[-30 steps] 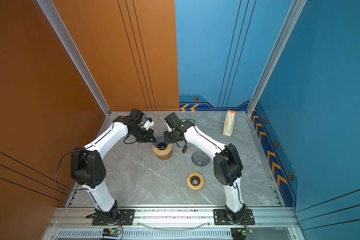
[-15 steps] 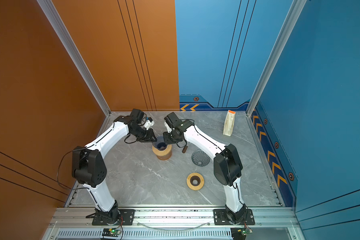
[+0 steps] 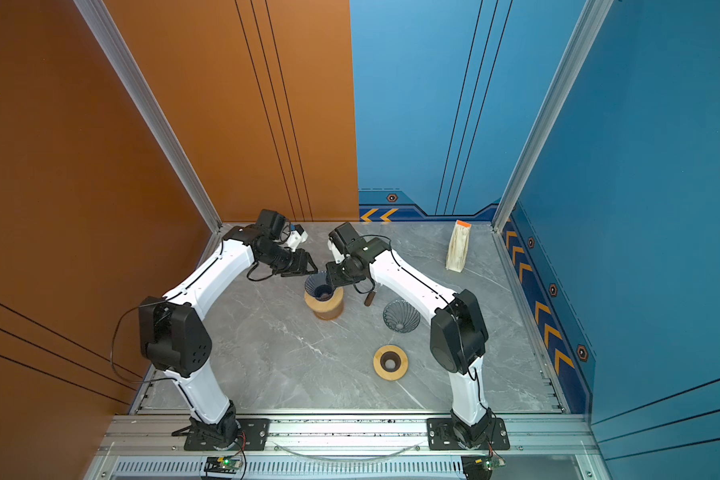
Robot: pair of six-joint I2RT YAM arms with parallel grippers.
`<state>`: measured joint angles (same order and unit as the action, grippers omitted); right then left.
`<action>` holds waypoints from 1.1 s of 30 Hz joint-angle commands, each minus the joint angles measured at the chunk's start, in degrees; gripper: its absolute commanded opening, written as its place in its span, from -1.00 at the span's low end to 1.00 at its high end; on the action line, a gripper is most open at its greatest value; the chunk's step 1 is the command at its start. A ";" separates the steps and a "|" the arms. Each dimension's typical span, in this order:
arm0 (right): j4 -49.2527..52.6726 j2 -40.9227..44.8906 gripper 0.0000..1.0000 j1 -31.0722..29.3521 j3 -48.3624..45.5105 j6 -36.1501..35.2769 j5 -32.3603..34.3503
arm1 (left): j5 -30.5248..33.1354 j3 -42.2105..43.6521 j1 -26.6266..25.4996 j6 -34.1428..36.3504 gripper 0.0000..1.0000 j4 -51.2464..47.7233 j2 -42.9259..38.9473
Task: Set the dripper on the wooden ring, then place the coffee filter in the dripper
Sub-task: 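Open both grippers and release the blue dripper rim, then raise the left gripper away while the right gripper moves toward the filter bag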
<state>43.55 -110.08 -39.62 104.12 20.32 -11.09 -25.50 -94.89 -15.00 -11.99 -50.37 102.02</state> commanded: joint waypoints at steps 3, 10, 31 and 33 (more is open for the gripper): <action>0.44 5.36 -0.17 1.55 -0.41 -1.98 3.77 | 0.35 -2.05 -0.45 -0.27 0.30 0.66 -3.64; -0.86 9.62 -0.12 3.05 -4.67 -2.94 6.02 | -0.38 -0.35 -1.22 -0.49 0.52 3.29 -7.73; -3.19 27.58 -0.07 21.47 -24.19 -6.57 19.28 | 1.14 18.59 -4.55 -0.64 0.96 23.32 -22.86; -3.85 27.99 -0.10 24.51 -25.64 -6.55 19.33 | 1.53 19.55 -4.86 -0.73 0.96 23.46 -23.16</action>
<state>41.23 -83.02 -17.67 80.68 14.79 5.41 -25.28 -76.88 -19.31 -12.51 -30.30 80.09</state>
